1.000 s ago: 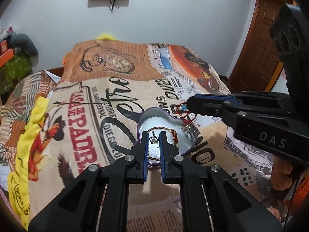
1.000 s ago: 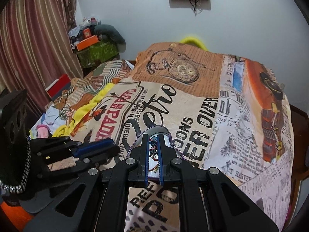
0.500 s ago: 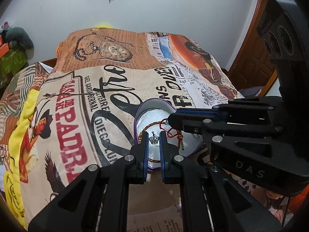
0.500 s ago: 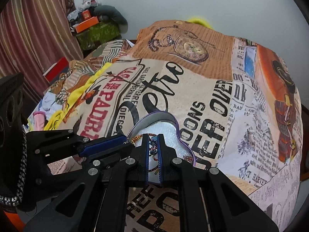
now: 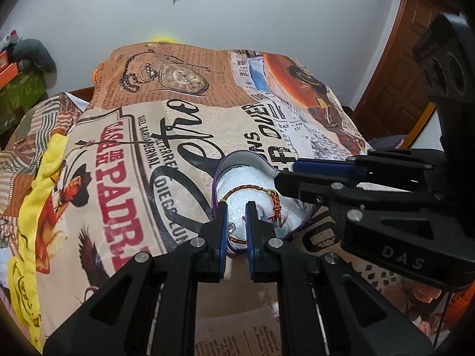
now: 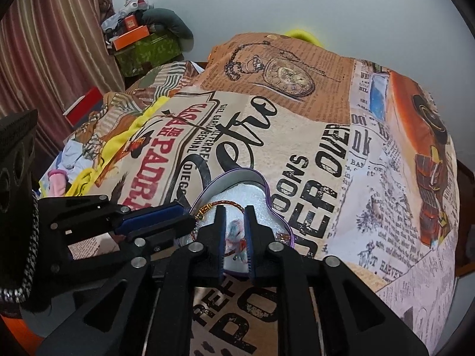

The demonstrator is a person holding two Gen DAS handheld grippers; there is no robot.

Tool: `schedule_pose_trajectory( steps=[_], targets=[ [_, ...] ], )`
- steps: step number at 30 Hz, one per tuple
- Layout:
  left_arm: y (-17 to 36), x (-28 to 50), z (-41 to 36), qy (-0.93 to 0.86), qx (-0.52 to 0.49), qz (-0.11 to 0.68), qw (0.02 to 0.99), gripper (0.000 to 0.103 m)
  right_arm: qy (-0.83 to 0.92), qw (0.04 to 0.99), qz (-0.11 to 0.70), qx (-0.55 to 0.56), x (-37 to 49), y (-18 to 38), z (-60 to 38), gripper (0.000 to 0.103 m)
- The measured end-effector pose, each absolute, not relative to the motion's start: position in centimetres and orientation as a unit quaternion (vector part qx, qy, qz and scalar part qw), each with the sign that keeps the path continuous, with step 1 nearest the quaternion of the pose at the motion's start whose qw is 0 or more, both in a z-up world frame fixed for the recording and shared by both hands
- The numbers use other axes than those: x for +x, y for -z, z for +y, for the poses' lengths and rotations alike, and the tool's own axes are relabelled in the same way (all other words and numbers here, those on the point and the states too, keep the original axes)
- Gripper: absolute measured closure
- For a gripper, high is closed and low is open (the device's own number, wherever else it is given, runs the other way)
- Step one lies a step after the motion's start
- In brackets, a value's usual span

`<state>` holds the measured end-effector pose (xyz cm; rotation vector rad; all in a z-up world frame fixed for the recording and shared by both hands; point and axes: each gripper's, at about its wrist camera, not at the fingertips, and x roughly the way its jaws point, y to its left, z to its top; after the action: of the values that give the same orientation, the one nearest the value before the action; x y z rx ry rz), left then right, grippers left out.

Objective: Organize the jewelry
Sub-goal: 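Lower both items into the tin and open both tools, then withdraw both tools from the tin toward the remaining rings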

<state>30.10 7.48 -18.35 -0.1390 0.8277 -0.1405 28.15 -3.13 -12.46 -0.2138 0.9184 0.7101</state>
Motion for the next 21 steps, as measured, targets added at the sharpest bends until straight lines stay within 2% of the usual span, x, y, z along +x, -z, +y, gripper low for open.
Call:
schedule_pose_trajectory(
  steps=[3,21],
  targets=[
    [17.6,29.5,7.5,0.065,-0.066,0.395,0.914,0.088,-0.330,0.838,0.421,-0.105,27.5,11.7,-3.4,0.075],
    [12.6,24.7,6.2,0.063,-0.050,0.368,0.926,0.087,-0.312,0.872,0.366,-0.092,22.2,6.8,-7.5,0.075]
  ],
)
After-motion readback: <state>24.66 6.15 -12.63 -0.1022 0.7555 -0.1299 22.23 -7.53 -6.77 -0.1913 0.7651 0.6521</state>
